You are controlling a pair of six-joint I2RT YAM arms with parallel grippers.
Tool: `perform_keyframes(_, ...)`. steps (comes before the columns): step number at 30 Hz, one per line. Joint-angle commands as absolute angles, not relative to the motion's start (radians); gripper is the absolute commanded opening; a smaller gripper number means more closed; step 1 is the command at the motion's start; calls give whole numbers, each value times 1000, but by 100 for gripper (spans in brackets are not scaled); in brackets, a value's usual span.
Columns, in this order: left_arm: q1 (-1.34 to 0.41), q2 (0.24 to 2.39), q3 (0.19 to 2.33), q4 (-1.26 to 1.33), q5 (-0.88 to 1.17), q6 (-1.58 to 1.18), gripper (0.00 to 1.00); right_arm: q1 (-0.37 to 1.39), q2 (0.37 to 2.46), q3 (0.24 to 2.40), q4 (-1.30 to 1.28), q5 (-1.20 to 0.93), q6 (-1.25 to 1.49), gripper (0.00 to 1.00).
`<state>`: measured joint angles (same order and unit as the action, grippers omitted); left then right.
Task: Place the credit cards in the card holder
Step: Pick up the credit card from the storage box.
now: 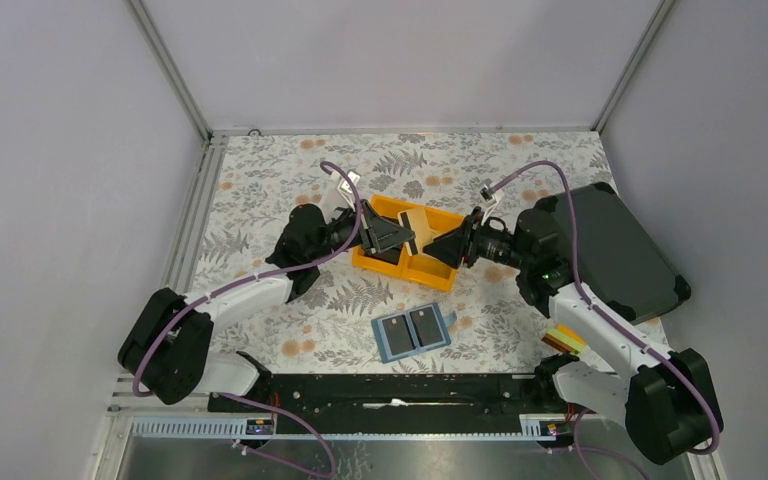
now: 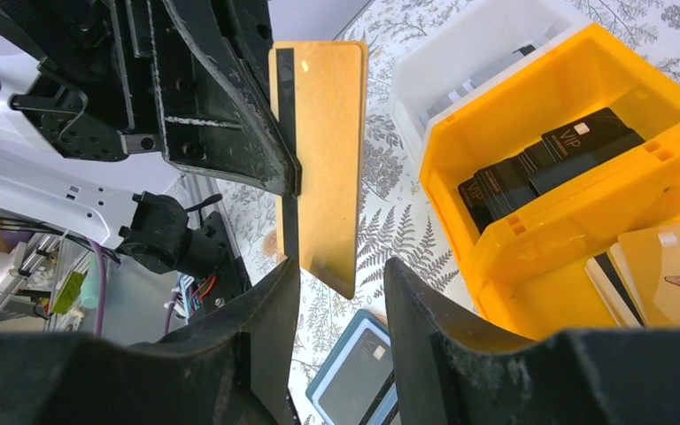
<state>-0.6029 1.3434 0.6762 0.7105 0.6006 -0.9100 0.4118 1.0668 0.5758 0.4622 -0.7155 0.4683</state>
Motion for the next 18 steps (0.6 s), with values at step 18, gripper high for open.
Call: perform_keyframes(18, -606, 1288, 686, 674, 541, -832, 0, 413, 1062, 639, 462, -692, 521, 38)
